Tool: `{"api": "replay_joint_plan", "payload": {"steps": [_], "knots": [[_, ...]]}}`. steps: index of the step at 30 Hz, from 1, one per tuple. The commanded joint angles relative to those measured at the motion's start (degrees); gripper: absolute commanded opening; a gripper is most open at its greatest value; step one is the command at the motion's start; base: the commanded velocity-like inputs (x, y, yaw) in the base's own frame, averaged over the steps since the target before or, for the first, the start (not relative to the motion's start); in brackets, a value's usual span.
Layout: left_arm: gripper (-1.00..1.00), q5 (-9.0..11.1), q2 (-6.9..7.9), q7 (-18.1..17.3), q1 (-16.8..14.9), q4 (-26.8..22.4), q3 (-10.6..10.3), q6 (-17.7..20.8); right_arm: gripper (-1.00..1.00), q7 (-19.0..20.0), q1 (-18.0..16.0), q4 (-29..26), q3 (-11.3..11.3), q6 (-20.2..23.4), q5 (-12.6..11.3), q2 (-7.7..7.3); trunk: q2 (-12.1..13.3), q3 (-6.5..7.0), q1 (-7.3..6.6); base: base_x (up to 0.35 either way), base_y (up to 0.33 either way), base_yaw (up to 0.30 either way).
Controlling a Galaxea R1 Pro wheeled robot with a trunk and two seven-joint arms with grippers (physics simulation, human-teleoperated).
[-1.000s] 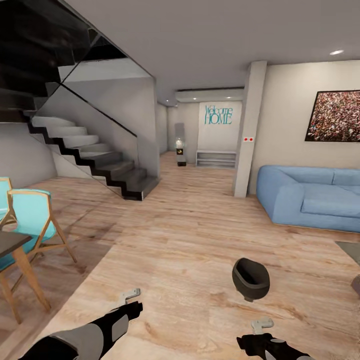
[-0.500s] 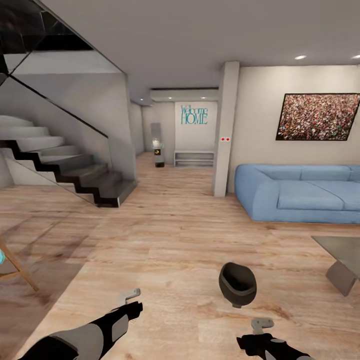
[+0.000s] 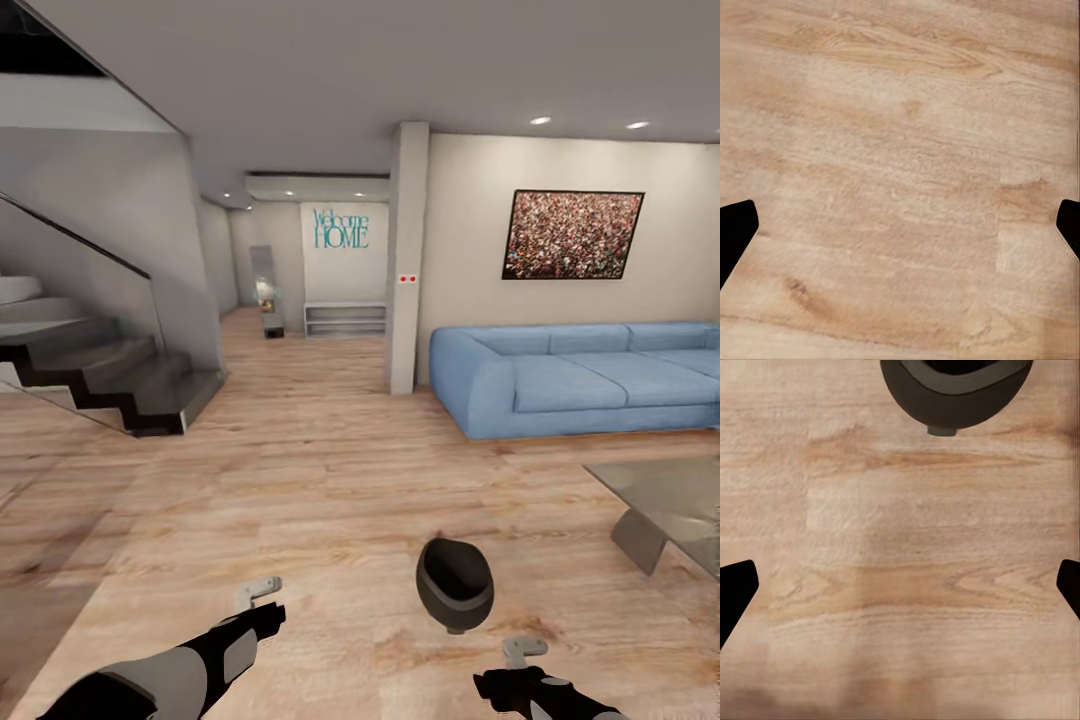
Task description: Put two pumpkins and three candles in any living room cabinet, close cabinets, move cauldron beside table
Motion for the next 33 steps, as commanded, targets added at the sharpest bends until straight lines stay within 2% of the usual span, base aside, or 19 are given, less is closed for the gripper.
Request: {"api": "replay_joint_plan", "payload": {"steps": [1,12,19,26,33], "knots": [[1.00,0.4,-0.04,0.0,-0.1,0.2,-0.5,-0.3,1.00,0.2,-0.1,0.1,0.5,-0.2,-0.3,-0.01,0.0,-0.06,0.03,0.336,0.154,-0.296],[1.00,0.4,-0.11,0.0,0.0,0.2,-0.5,-0.4,1.00,0.2,-0.1,0.1,0.5,-0.1,-0.3,-0.01,0.0,-0.06,0.03,0.336,0.105,-0.296],[1.00,0.4,-0.13,0.0,0.0,0.2,-0.5,-0.3,1.00,0.2,-0.1,0.1,0.5,-0.1,-0.3,-0.01,0.0,-0.12,0.03,0.247,-0.181,-0.288],[1.00,0.4,-0.13,0.1,0.0,0.2,-0.5,-0.5,1.00,0.0,-0.1,0.1,0.5,-0.2,-0.2,-0.01,0.0,-0.16,0.03,0.150,-0.253,-0.074],[1.00,0.5,-0.05,0.1,0.0,0.2,-0.4,-0.5,1.00,-0.3,-0.1,0.1,0.6,-0.5,-0.2,-0.01,0.0,-0.16,0.03,0.089,-0.029,-0.004]]}}
